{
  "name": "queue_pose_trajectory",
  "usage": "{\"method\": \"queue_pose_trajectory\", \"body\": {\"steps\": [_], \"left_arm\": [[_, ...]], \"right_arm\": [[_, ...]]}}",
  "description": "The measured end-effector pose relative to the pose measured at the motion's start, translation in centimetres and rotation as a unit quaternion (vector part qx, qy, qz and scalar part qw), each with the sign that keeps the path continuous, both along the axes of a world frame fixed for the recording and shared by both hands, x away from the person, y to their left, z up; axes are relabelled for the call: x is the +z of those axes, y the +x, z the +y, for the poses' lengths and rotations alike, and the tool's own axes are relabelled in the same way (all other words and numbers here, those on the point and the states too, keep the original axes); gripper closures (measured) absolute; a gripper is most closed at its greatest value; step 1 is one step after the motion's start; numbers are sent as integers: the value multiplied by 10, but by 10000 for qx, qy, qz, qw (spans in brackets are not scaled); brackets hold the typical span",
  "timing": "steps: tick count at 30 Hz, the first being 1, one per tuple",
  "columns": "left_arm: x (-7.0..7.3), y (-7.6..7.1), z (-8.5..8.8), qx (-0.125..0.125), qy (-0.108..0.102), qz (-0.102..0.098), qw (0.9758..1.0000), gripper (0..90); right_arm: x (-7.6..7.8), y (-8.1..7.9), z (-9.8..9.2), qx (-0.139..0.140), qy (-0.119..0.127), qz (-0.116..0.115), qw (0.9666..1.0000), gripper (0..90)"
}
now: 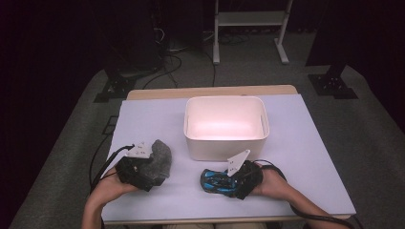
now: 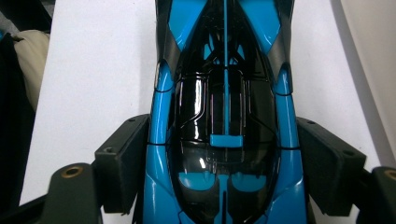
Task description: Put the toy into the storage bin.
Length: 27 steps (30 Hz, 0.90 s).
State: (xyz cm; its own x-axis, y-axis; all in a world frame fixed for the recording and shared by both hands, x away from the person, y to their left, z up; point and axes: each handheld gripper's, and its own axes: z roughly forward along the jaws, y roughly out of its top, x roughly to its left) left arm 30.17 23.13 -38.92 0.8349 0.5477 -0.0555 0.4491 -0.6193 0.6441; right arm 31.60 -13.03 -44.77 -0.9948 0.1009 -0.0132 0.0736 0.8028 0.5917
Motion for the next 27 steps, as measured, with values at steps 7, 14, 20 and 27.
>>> {"method": "queue_pose_trajectory", "body": {"steps": [7,14,20,27], "left_arm": [[0,0,0,-18,14,0,10000,82],[1,0,0,-19,6,-3,10000,82],[0,1,-1,-33,5,1,10000,82],[1,0,0,-15,-16,-9,10000,82]], "right_arm": [[8,0,-3,3,122,42,9999,234],[0,1,-2,-2,-15,120,9999,228],[3,1,7,50,-134,51,9999,164],[0,4,16,53,-163,55,9998,185]]}}
